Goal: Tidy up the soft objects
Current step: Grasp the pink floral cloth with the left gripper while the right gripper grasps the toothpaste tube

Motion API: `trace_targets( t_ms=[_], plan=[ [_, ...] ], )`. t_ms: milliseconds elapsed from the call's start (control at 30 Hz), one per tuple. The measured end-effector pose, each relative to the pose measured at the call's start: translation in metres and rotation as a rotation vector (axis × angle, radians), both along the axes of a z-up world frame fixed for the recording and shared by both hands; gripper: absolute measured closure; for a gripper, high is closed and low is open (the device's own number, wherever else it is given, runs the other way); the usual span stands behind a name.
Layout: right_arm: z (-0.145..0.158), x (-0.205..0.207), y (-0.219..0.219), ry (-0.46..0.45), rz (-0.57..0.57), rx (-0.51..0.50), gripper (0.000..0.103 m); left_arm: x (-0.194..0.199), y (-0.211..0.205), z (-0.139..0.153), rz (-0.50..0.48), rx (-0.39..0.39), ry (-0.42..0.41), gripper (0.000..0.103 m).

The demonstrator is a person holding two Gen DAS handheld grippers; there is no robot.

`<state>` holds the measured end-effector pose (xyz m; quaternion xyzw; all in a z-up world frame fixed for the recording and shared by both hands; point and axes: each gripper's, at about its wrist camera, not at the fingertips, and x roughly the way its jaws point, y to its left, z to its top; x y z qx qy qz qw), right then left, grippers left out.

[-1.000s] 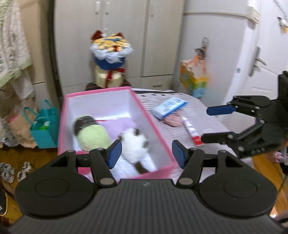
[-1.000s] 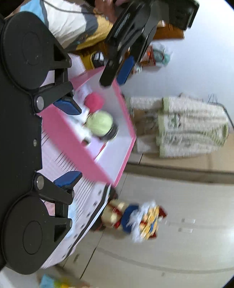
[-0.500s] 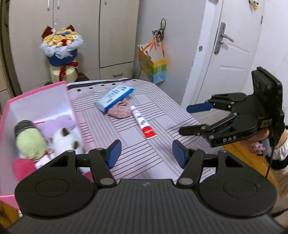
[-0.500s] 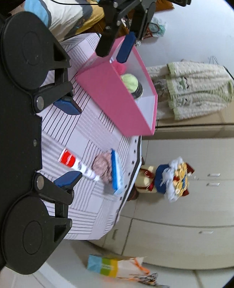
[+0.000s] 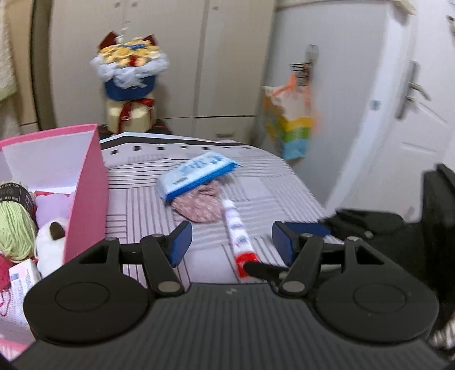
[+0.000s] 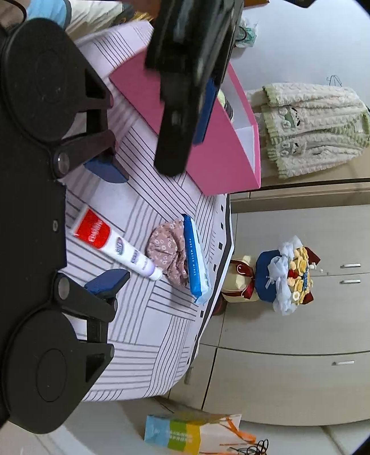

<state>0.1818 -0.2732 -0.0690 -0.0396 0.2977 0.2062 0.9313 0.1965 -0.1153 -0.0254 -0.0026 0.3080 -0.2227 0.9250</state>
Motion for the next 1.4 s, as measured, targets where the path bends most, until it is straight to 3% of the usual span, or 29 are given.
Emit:
trace_targets(
  t_ms=[133,300,367,433,533,733,833,900,967,1067,1167,1233,1300,1400],
  plan=[
    [-0.013,0.025,0.004,-0.006,-0.030,-0.033,0.039,0.033,-0.013,-0.018,0.056,0.010,-0.024,0.042],
    [-0.027,0.048,0.006,-0.001,-0.041,-0.069,0.044,0.071,-0.024,-0.041,0.131,-0.005,0.049,0.042],
    [-0.033,0.051,0.007,0.001,-0.052,-0.100,0.054,0.086,-0.029,-0.050,0.168,0.012,0.073,0.042],
    [-0.036,0.052,0.004,0.012,-0.042,-0.080,0.062,0.101,-0.031,-0.058,0.199,0.008,0.123,0.041],
    [-0.036,0.053,-0.002,0.021,-0.044,-0.045,0.063,0.116,-0.035,-0.067,0.228,0.004,0.159,0.041],
    [-0.037,0.057,-0.016,0.085,-0.071,0.000,0.056,0.120,-0.043,-0.078,0.235,0.048,0.129,0.035],
    [-0.039,0.057,-0.014,0.065,-0.053,-0.021,0.056,0.119,-0.046,-0.082,0.242,0.068,0.106,0.031],
    [-0.040,0.053,-0.011,0.049,-0.047,-0.024,0.067,0.118,-0.048,-0.082,0.256,0.077,0.092,0.031],
    [-0.040,0.049,-0.009,0.029,-0.055,-0.039,0.070,0.117,-0.050,-0.083,0.262,0.080,0.084,0.032],
    [-0.039,0.044,-0.009,0.009,-0.078,-0.047,0.081,0.117,-0.049,-0.083,0.278,0.075,0.071,0.039],
    [-0.037,0.039,-0.015,0.015,-0.099,-0.014,0.082,0.118,-0.048,-0.084,0.284,0.077,0.055,0.050],
    [-0.037,0.035,-0.017,0.005,-0.111,-0.010,0.082,0.117,-0.047,-0.083,0.264,0.067,0.055,0.072],
    [-0.036,0.031,-0.018,-0.008,-0.124,0.000,0.082,0.115,-0.047,-0.083,0.246,0.059,0.060,0.086],
    [-0.033,0.025,-0.021,-0.020,-0.135,0.032,0.082,0.107,-0.046,-0.081,0.245,0.069,0.038,0.091]
  ],
)
